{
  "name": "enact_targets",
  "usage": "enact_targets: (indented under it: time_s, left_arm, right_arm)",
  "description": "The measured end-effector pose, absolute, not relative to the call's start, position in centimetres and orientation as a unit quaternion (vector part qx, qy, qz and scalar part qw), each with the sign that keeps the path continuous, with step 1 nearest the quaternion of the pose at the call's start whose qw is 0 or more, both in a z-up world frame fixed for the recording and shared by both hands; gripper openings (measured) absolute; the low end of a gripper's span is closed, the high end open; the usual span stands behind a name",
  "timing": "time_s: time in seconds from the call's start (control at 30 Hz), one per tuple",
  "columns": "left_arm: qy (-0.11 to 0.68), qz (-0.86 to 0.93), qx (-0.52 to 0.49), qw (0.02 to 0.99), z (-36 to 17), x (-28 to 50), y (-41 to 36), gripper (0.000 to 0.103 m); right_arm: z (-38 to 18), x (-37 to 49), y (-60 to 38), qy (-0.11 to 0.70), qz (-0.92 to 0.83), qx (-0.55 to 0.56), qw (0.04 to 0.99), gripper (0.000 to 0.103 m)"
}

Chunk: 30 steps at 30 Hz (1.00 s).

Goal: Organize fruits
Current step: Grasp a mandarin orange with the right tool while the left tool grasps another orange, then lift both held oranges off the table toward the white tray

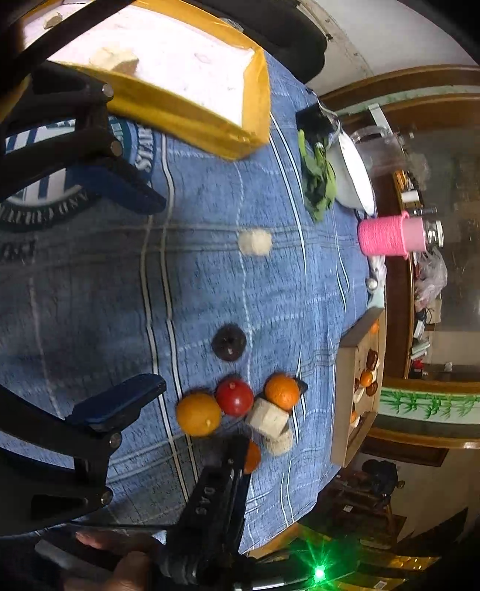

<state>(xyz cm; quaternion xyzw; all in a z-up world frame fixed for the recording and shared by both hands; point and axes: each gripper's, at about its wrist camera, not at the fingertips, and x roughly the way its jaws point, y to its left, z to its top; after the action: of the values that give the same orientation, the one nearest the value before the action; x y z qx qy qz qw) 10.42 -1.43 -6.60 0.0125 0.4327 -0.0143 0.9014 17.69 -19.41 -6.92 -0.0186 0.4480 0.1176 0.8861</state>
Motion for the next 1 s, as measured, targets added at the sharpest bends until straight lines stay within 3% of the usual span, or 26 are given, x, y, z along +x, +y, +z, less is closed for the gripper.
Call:
enact_targets:
  time_s: [0.4, 0.47, 0.5, 0.53, 1.0]
  left_arm:
    - [0.445, -0.053, 0.019, 0.894, -7.7, 13.6, -7.6, 0.087]
    - [0.451, -0.05, 0.023, 0.891, -8.3, 14.3, -8.1, 0.069]
    - [0.441, -0.048, 0.028, 0.896, -8.2, 14.2, -8.3, 0.046]
    - [0.439, -0.058, 0.026, 0.896, -8.0, 14.2, -8.4, 0.033]
    - [0.423, -0.04, 0.011, 0.905, -5.5, 7.7, -4.5, 0.033]
  right_arm:
    - [-4.4, 13.0, -26.2, 0.408, 0.072, 0.041, 0.909, 0.033]
    - [-4.2, 12.4, -26.6, 0.407, 0.069, 0.046, 0.909, 0.033]
    - [-4.1, 12.1, -26.7, 0.407, 0.068, 0.047, 0.91, 0.033]
    - [-4.1, 11.9, -26.7, 0.408, 0.068, 0.047, 0.909, 0.033]
    - [-2.5, 6.1, -24.3, 0.391, 0.092, 0.06, 0.914, 0.033]
